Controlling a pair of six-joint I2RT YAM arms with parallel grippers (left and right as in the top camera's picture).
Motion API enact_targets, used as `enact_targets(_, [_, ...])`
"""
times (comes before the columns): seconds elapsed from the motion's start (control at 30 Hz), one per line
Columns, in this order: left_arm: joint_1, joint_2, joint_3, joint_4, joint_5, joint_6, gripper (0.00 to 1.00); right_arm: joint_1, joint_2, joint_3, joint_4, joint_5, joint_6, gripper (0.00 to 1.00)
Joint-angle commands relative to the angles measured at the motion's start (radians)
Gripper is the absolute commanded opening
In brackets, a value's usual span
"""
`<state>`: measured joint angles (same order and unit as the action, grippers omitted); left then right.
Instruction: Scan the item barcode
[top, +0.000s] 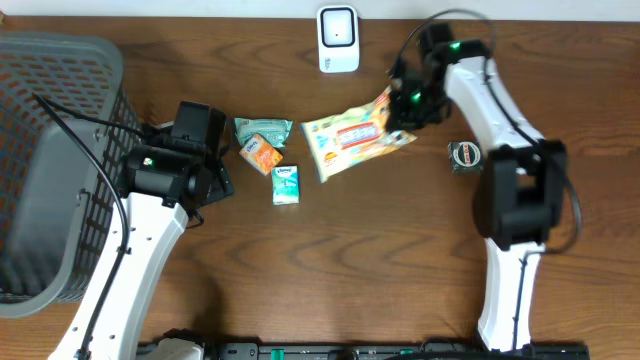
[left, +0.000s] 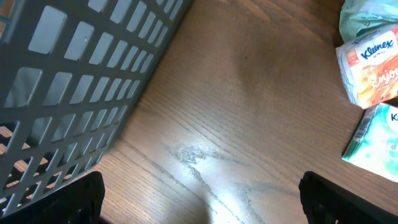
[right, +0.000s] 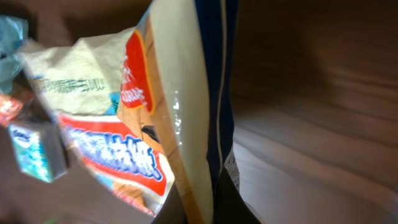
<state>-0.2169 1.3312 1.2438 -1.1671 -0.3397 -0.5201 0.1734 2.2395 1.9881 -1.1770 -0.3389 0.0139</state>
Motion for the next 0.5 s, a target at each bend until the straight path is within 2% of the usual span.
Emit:
enact_targets(0.0, [0.005,-0.007,0.003,-0.003,-0.013,-0.006,0.98,0.014,-0.161,0.007,-0.018,0.257,-0.007,0.01])
enact_targets(0.2, [0.005,-0.007,0.003,-0.003,-0.013,-0.006,0.98,0.073,-0.239,0.007,-0.051,0.569,0.079,0.02])
enact_targets(0.47, [0.005,-0.007,0.003,-0.003,-0.013,-0.006,0.98,0.163,-0.181,-0.032,-0.071,1.023,0.217,0.02])
